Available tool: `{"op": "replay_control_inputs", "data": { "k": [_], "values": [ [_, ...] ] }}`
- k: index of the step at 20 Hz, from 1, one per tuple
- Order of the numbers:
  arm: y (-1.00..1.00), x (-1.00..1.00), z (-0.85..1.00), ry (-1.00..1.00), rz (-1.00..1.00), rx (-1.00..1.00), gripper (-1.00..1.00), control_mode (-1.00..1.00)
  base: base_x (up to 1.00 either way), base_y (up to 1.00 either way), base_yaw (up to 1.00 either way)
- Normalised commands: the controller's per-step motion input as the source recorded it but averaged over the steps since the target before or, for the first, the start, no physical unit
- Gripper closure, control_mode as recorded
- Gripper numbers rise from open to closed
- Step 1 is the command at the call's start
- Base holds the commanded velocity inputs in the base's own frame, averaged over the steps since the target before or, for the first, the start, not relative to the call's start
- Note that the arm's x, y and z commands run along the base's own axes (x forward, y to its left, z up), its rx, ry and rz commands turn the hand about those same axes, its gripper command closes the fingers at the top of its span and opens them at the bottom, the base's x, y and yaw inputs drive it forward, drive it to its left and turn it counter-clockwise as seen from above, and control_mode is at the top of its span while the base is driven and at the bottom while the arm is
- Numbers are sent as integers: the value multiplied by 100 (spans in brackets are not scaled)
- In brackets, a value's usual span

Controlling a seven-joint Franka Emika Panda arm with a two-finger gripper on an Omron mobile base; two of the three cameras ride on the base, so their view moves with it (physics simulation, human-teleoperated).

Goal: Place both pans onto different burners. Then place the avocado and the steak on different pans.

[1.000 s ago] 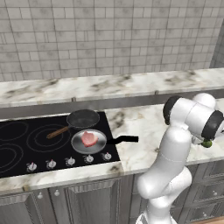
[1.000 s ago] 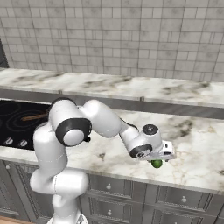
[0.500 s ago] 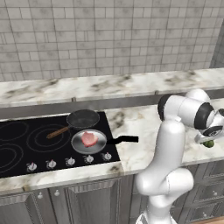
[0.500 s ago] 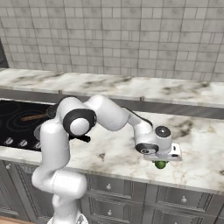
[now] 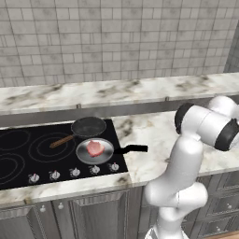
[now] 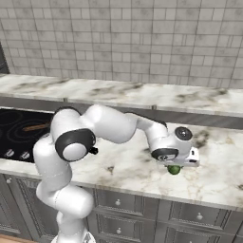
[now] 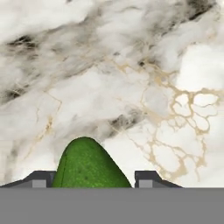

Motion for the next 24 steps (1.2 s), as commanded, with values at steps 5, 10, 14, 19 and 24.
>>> {"op": "replay_control_inputs", "data": {
  "k": [5, 10, 14, 19, 24],
  "values": [
    [71, 2, 62, -2, -5, 0, 100, -100, 0, 0, 0],
    [81, 11, 34, 0, -8, 0, 100, -100, 0, 0, 0],
    [73, 14, 46, 0, -8, 3, 100, -100, 0, 0, 0],
    [56, 20, 58, 0, -6, 11, 100, -100, 0, 0, 0],
    [49, 25, 44, 0, -2, 20, 100, -100, 0, 0, 0]
  ]
}}
